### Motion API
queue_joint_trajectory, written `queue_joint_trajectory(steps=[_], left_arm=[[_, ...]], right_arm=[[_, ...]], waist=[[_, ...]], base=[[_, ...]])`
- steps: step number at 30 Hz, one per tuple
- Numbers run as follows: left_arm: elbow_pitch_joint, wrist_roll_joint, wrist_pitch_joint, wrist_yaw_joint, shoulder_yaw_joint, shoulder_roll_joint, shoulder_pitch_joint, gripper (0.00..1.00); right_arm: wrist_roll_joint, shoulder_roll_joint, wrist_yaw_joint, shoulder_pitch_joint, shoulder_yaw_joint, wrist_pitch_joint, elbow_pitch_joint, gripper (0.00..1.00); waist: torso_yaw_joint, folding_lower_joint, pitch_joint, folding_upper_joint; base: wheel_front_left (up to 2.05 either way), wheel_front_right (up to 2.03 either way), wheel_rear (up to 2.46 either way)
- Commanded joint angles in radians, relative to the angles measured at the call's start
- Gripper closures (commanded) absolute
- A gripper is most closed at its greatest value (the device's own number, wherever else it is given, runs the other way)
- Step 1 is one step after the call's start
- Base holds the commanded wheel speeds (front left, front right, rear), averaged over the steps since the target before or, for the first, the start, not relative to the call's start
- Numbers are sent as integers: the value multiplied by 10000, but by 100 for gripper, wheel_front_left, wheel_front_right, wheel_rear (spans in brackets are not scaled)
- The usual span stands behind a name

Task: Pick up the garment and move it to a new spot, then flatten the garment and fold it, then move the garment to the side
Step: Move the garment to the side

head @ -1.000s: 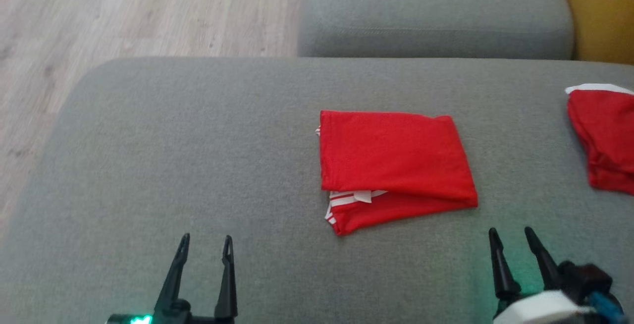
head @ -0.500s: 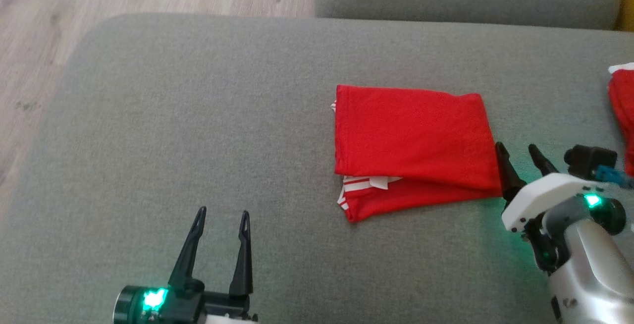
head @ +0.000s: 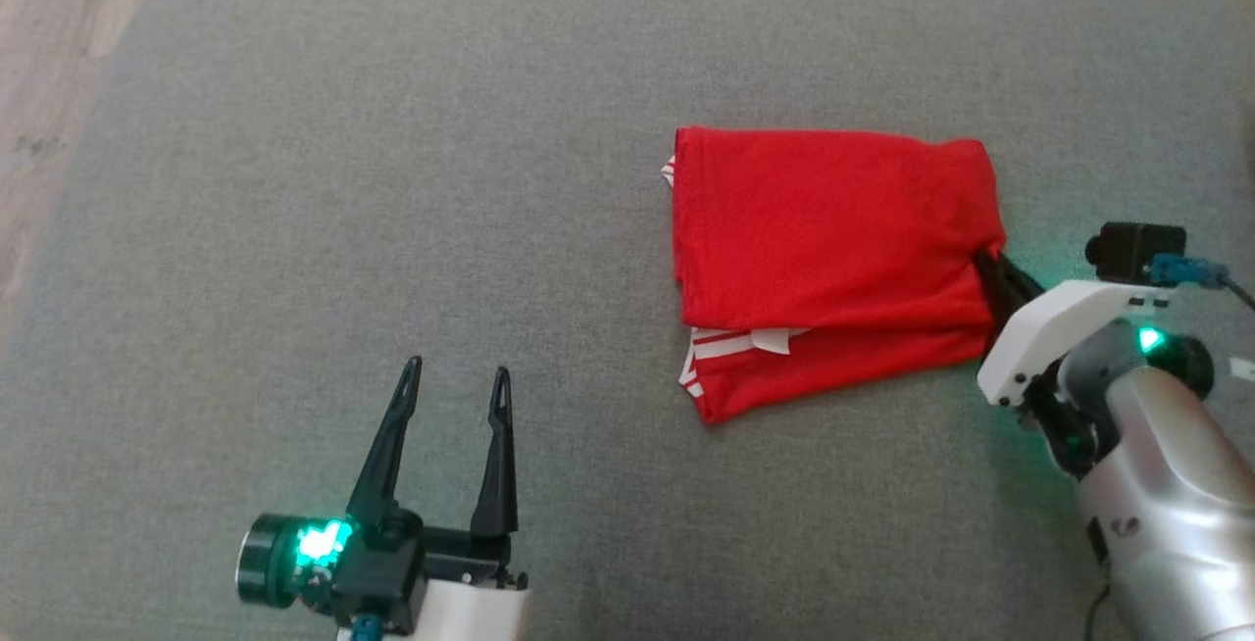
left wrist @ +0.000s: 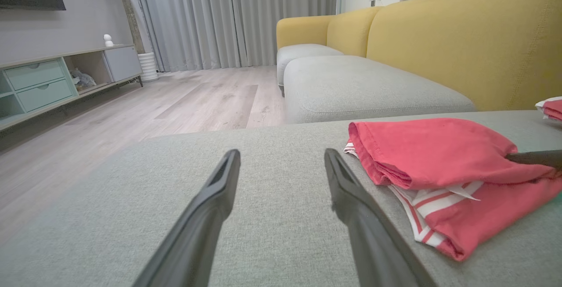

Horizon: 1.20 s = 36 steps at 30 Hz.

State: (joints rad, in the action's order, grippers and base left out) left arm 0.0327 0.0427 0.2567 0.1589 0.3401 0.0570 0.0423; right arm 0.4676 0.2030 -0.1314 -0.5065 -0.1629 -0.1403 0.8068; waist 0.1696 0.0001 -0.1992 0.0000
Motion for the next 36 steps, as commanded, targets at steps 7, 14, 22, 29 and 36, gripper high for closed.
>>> queue_joint_trajectory(steps=[7, 14, 22, 29, 36], left_arm=[[-428, -175, 51, 117, -306, -67, -725, 0], [-633, -422, 51, 153, -189, -55, -1457, 0], [-796, -573, 51, 174, -265, 279, -2268, 0], [-908, -509, 51, 180, -264, 436, -2696, 0], [-856, 202, 51, -200, -249, 226, -2697, 0]], right_arm=[[-82, 1265, 7, -1221, -486, 684, -557, 100], [83, 2704, 7, -2290, -205, 535, -1695, 100], [4, 4075, 7, -2451, 913, 183, -2683, 100], [-1013, 4254, 7, -2284, 2551, 235, -3147, 0], [-2587, 2488, 7, -978, 3290, 1644, -3902, 0]], waist=[[-700, -1, -915, 0], [-1643, -1, -1904, 0], [-2520, -1, -2575, 0], [-2820, -1, -2990, 0], [-2305, -1, -2483, 0]], base=[[0, 0, 0], [0, 0, 0], [0, 0, 0], [0, 0, 0], [0, 0, 0]])
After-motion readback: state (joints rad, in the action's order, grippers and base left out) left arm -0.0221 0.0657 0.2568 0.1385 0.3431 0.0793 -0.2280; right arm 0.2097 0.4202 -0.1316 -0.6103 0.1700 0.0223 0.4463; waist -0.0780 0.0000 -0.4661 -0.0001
